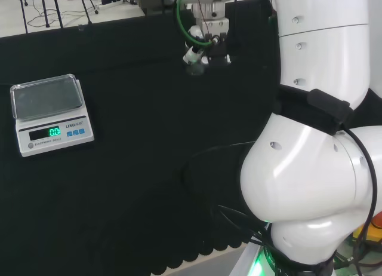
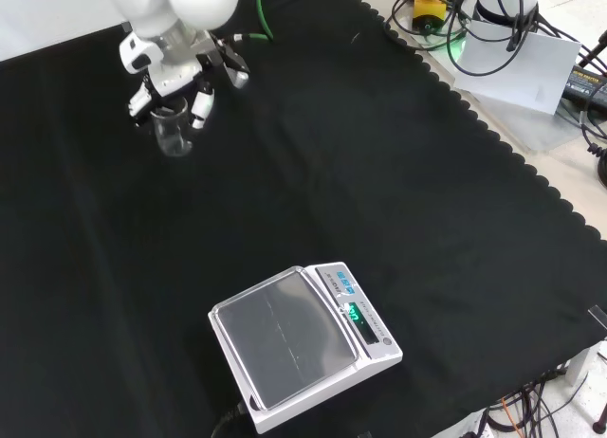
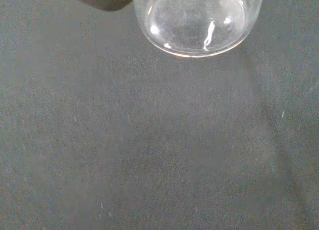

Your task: Put the beaker on the electronic balance.

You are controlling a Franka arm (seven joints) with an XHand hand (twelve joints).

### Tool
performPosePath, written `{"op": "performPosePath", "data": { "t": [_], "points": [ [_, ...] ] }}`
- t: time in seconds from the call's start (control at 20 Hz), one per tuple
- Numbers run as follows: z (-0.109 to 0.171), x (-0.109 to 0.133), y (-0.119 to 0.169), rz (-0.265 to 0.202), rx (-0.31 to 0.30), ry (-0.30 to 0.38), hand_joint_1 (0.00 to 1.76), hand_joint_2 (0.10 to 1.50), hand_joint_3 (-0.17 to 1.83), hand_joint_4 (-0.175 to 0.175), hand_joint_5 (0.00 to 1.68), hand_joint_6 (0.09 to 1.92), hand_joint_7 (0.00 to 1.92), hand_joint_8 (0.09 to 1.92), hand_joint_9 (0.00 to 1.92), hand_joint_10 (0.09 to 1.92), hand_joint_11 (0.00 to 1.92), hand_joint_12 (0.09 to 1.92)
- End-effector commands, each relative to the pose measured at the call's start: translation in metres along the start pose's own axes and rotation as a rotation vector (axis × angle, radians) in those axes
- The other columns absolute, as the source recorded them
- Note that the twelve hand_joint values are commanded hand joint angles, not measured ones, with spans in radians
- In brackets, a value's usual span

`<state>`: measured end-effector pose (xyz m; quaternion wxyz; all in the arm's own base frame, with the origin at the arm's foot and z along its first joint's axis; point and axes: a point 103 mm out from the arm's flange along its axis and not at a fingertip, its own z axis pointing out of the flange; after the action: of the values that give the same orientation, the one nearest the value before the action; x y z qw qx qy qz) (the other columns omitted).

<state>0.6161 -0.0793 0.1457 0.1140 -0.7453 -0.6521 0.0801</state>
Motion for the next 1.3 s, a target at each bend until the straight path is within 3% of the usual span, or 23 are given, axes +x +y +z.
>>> {"op": "performPosePath", "data": {
  "t": [0.05, 0.3, 0.5, 1.0, 1.3],
  "points": [
    [-0.042, 0.005, -0.015, -0.016, -0.055, -0.015, 1.31, 1.34, -0.17, -0.066, 0.62, 1.56, 0.6, 1.55, 0.88, 1.34, 0.99, 1.12],
    [-0.049, 0.017, -0.02, -0.028, -0.052, -0.012, 1.31, 1.34, -0.17, -0.066, 0.62, 1.55, 0.6, 1.55, 0.88, 1.34, 0.99, 1.12],
    [-0.051, 0.043, -0.021, -0.063, -0.049, -0.018, 1.31, 1.33, -0.17, -0.066, 0.62, 1.55, 0.6, 1.55, 0.89, 1.33, 0.99, 1.13],
    [-0.047, 0.183, -0.017, -0.293, -0.021, -0.054, 1.31, 1.33, -0.17, -0.066, 0.63, 1.53, 0.61, 1.54, 0.89, 1.32, 0.99, 1.13],
    [-0.035, 0.279, -0.021, -0.388, 0.012, -0.063, 1.32, 1.33, -0.17, -0.066, 0.63, 1.53, 0.62, 1.54, 0.9, 1.31, 0.99, 1.13]
  ]
}}
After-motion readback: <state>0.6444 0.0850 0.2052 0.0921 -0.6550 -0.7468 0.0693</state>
